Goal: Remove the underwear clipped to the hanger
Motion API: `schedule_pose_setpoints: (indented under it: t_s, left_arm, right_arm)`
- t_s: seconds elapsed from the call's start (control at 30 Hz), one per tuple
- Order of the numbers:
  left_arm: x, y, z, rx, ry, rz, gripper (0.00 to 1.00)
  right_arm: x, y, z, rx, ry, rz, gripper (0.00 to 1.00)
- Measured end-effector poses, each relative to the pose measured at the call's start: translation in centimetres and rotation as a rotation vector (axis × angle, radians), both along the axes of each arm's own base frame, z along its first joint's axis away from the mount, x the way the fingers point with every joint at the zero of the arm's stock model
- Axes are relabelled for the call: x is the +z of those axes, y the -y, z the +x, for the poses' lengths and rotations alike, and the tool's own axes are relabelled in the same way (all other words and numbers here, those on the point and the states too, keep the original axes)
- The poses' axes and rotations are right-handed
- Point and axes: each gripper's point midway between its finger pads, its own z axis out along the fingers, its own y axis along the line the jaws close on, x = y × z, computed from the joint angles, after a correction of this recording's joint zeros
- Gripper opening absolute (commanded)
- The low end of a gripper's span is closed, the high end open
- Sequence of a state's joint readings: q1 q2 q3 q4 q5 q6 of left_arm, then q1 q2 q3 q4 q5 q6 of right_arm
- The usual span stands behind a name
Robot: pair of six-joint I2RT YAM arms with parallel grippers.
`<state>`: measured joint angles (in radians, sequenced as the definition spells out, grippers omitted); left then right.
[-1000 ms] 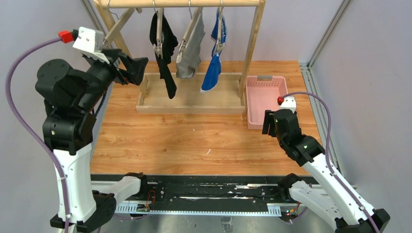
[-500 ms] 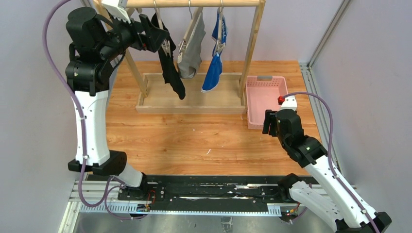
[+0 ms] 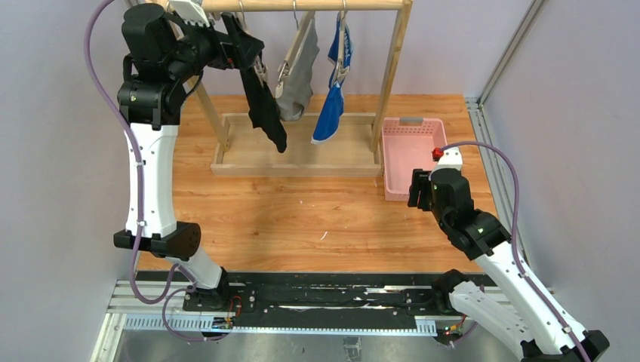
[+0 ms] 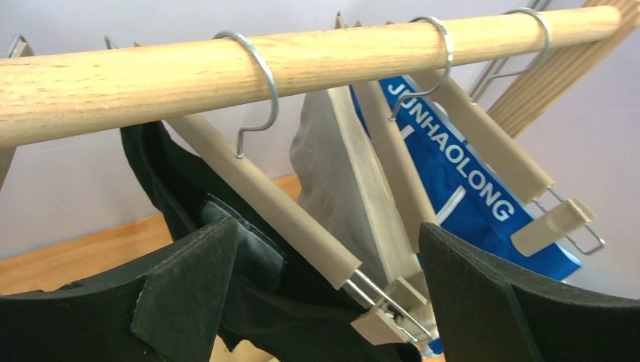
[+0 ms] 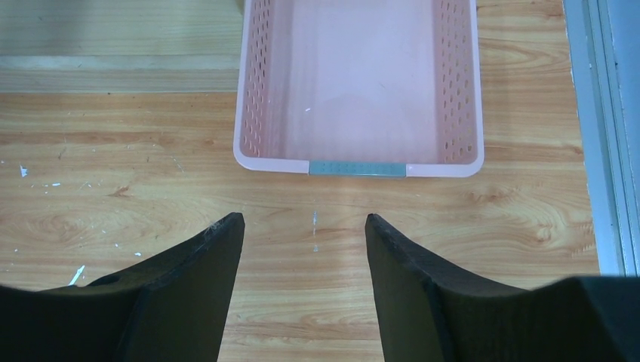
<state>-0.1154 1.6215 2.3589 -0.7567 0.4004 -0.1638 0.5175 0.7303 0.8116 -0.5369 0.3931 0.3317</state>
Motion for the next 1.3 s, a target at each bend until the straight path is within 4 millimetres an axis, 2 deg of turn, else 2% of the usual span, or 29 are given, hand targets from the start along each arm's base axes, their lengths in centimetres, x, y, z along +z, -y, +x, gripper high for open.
schedule_pose_setpoints:
  t_s: [0.47, 0.57, 0.67, 0.8, 0.9, 1.07, 1.17, 1.3]
  left_arm:
    - [-1.3, -0.7, 2.0, 0.054, -0.026, 0.005, 1.0]
    - [-2.1, -0.9, 2.7, 0.07, -0.046, 0.01, 0.93]
    - [-2.8, -1.2, 3.3, 0.096, -0.062, 0.015, 0.8]
    - [-3.0, -1.6, 3.6, 0.119, -0.061, 0.026, 0.71]
    - [-2.9, -1.7, 3.6, 0.119, -0.058, 0.03, 0.59]
    - [-3.2, -1.7, 3.8, 0.119, -0.059, 0.037, 0.54]
    - [-3.8, -1.6, 4.1, 0.118, -0.072, 0.04, 0.48]
    - [-4.8, -1.6, 4.4, 0.119, -0.093, 0.05, 0.46]
  right_arm:
    - [0.0, 0.1, -0.3, 0.003, -0.001, 0.002, 0.6]
    - [0.3, 0.2, -0.4, 0.003, 0.008, 0.007, 0.59]
    - [0.4, 0.2, -0.5, 0.003, 0.013, 0.01, 0.59]
    - [0.4, 0.1, -0.5, 0.006, 0.013, 0.011, 0.58]
    - [0.4, 0.1, -0.5, 0.008, 0.011, 0.011, 0.57]
    - [0.3, 0.0, -0.4, 0.011, 0.006, 0.011, 0.57]
    - [0.3, -0.1, -0.5, 0.016, 0.007, 0.014, 0.57]
    - [0.4, -0.1, -0.5, 0.019, 0.011, 0.016, 0.57]
